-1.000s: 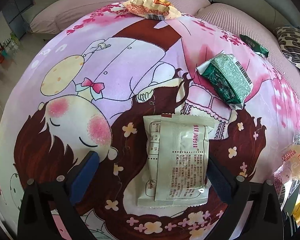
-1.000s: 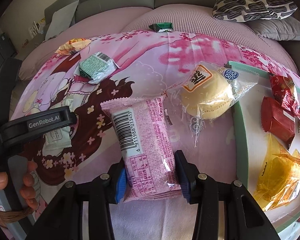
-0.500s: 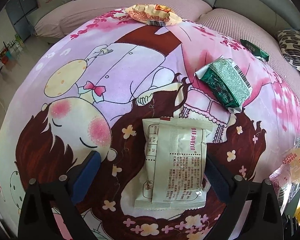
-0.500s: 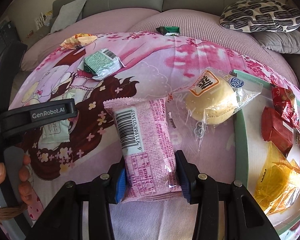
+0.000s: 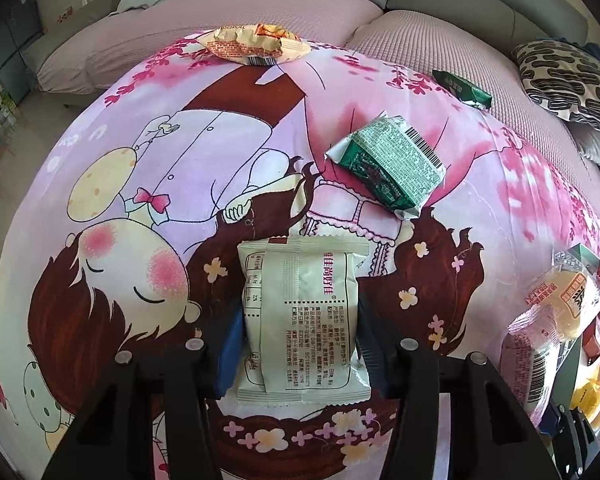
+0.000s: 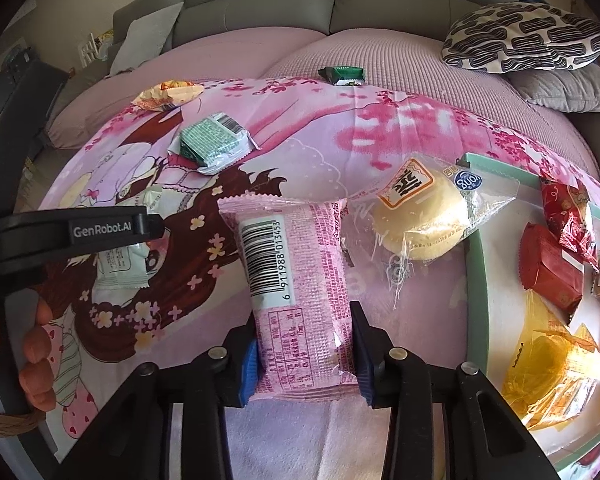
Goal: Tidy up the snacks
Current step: 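Carry the beige packet and pink wafer bag over the tray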
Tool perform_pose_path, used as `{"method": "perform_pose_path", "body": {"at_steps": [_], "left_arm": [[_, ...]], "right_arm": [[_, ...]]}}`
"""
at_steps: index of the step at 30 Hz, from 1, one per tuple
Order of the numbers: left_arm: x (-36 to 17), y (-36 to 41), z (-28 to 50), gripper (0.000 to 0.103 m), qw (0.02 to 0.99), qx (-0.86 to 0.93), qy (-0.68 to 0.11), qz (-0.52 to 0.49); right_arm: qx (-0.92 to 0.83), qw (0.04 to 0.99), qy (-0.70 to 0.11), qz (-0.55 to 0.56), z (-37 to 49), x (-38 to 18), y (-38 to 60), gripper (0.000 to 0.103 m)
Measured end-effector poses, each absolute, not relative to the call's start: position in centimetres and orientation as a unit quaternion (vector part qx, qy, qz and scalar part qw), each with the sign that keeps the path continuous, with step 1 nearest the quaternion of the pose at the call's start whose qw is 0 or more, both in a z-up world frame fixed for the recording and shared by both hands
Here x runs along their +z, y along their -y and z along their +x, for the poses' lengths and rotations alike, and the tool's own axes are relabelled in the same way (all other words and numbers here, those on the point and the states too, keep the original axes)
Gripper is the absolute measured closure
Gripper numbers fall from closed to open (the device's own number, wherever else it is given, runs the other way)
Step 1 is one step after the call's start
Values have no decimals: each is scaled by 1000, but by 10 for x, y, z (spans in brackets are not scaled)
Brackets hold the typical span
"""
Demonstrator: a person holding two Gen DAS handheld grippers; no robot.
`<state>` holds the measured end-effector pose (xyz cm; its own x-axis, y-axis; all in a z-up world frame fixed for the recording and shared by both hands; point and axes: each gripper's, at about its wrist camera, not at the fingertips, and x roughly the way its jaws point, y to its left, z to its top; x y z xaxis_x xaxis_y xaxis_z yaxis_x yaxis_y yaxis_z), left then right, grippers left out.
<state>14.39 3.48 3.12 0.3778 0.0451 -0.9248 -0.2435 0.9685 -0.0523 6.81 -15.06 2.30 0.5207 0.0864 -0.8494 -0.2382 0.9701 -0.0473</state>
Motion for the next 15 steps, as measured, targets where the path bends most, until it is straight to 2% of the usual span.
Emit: {"method": "perform_pose_path", "body": {"at_steps": [15], "left_arm": [[92,-25,128,50,864,60,-490,-100]], "right_arm": [[109,894,-429,-64,53,78,149,62]]}}
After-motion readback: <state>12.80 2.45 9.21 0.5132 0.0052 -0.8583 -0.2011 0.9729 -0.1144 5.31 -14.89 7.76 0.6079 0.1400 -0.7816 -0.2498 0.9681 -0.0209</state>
